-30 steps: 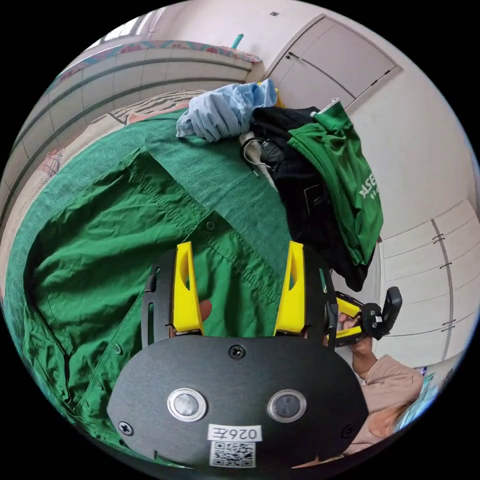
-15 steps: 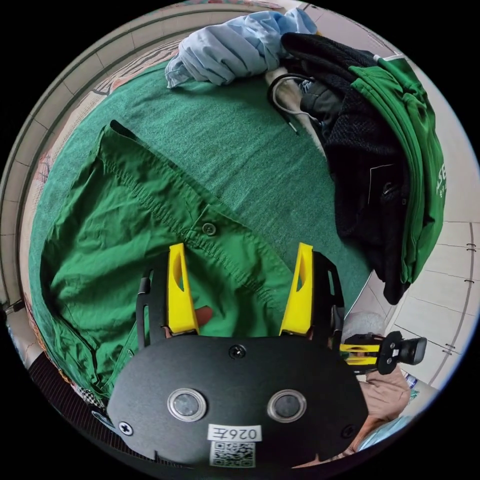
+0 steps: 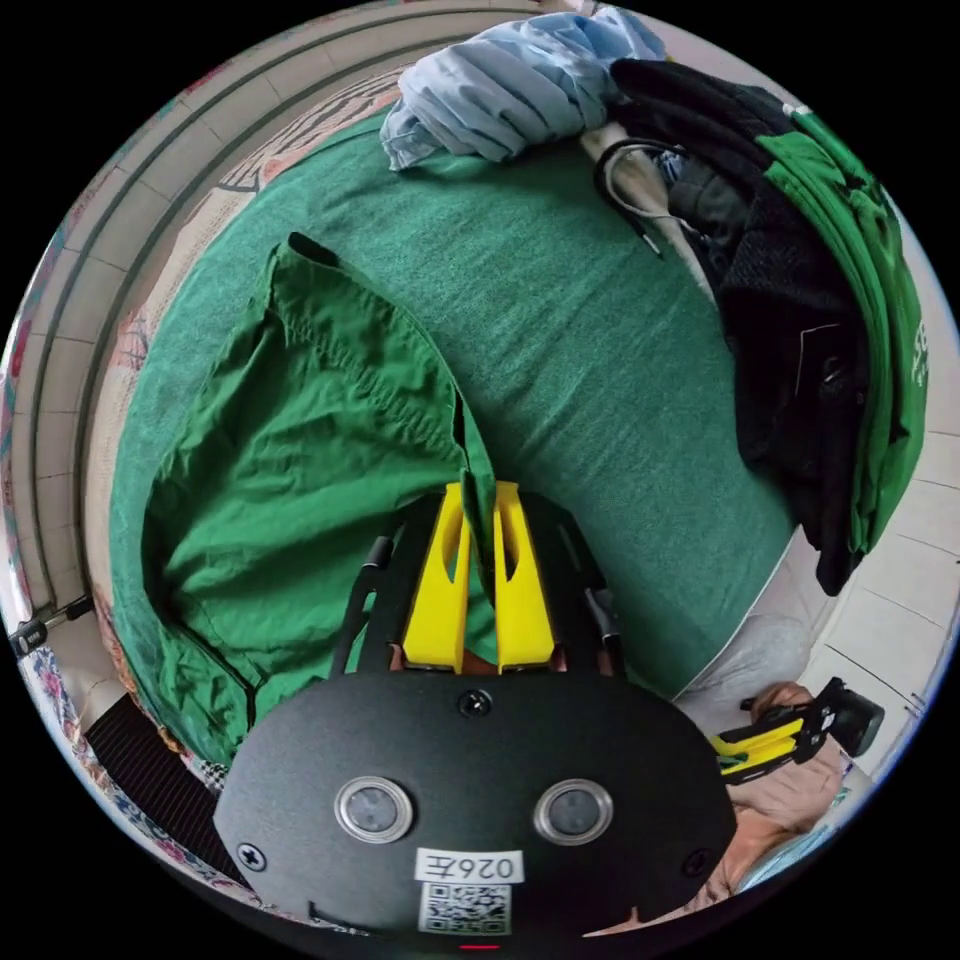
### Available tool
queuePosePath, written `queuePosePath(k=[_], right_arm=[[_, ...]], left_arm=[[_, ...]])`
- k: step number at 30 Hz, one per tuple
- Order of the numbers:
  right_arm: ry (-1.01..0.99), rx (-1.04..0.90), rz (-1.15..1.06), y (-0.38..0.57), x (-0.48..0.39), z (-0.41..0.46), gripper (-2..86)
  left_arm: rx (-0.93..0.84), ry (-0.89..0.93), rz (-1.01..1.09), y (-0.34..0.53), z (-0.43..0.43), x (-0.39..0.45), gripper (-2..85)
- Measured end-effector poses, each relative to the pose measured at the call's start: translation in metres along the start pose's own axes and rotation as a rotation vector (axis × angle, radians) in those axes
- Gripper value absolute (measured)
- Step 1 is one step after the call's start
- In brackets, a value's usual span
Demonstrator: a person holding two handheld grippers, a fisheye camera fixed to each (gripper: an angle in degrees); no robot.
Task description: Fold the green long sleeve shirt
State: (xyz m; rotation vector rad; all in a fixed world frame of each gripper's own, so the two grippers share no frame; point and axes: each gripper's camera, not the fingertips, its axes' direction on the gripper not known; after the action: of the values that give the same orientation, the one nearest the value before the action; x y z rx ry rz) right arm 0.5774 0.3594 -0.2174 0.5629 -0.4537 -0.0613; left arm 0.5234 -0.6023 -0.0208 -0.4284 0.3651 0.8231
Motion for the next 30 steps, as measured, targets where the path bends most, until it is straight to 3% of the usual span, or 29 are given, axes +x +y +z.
queuePosePath(k=[5,7,13,18,23,30], right_arm=[[-0.028,0.045,-0.079,-0.053,-0.032,0.007,-1.2],[-0.047,0.073,-0.125,-0.075,-0.051,0.011,-1.2],[-0.151,0.128,-0.289,-0.170,-0.143,0.046,-1.2],[-0.287,0.027,-0.406,-0.257,-0.247,0.125,-1.2],[-0.332,-0.211,-0.575,-0.320,-0.369,0.269,-1.1],[-0.369,-0.509,-0.551,-0.342,-0.444,0.417,-1.1]], left_arm=[[0.180,0.398,-0.027,0.056,0.012,-0.093,1.9],[0.248,0.459,-0.009,0.086,0.006,-0.122,1.6],[0.435,0.490,-0.016,0.244,-0.020,-0.232,1.3],[0.547,0.475,-0.127,0.419,0.001,-0.335,1.2],[0.571,0.506,-0.340,0.601,0.116,-0.452,1.2],[0.638,0.709,-0.451,0.737,0.286,-0.521,1.3]])
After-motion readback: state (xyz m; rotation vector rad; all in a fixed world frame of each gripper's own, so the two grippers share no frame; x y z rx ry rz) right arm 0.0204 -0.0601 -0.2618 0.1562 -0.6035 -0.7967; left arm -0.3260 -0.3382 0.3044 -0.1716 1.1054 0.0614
